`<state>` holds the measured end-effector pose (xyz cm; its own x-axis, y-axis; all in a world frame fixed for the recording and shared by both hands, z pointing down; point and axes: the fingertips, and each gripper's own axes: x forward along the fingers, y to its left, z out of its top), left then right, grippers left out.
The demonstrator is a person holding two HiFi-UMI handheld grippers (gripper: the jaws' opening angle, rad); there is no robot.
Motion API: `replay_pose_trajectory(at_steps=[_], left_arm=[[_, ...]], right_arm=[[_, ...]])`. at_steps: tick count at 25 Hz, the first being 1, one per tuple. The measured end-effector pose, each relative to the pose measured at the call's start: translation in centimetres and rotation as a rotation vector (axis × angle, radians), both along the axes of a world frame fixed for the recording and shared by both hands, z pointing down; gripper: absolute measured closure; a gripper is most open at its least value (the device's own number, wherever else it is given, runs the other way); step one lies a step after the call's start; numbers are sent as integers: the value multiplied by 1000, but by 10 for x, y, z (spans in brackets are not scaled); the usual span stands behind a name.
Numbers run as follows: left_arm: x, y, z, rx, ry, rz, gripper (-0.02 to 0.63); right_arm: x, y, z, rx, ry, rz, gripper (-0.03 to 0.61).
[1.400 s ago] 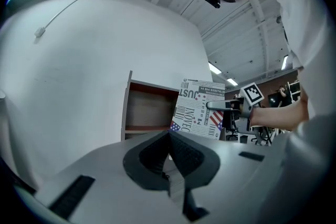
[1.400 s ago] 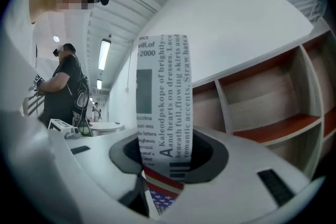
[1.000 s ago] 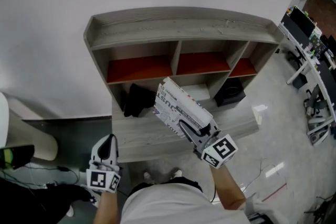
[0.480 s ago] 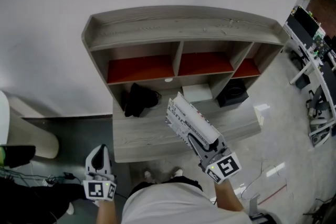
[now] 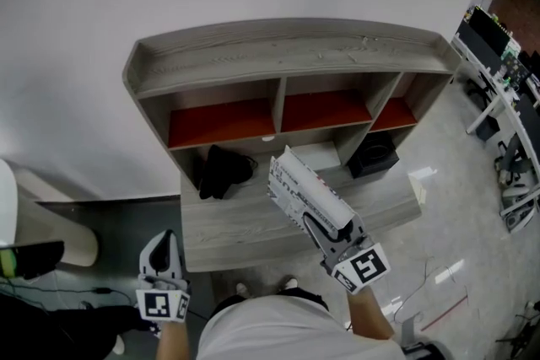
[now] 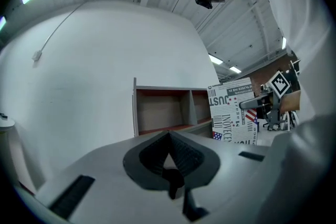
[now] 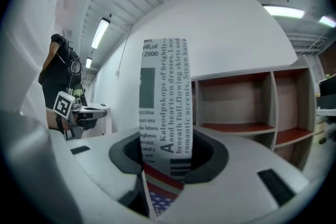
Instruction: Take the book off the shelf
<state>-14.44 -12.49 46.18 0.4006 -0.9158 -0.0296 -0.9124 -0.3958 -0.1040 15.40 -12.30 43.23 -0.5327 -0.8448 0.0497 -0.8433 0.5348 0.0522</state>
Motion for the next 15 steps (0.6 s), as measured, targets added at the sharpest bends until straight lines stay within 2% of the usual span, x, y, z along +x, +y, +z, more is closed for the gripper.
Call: replay_pose_trajectory(at_steps=[7,15], left_arm=[[6,-13,-5,7,1,40,597],[-5,-19,2,-19,25,34,597]], right_arm=[[-1,-8,-6,1,-12,17,407],[-8,-15,-9,-18,-28,23,407]])
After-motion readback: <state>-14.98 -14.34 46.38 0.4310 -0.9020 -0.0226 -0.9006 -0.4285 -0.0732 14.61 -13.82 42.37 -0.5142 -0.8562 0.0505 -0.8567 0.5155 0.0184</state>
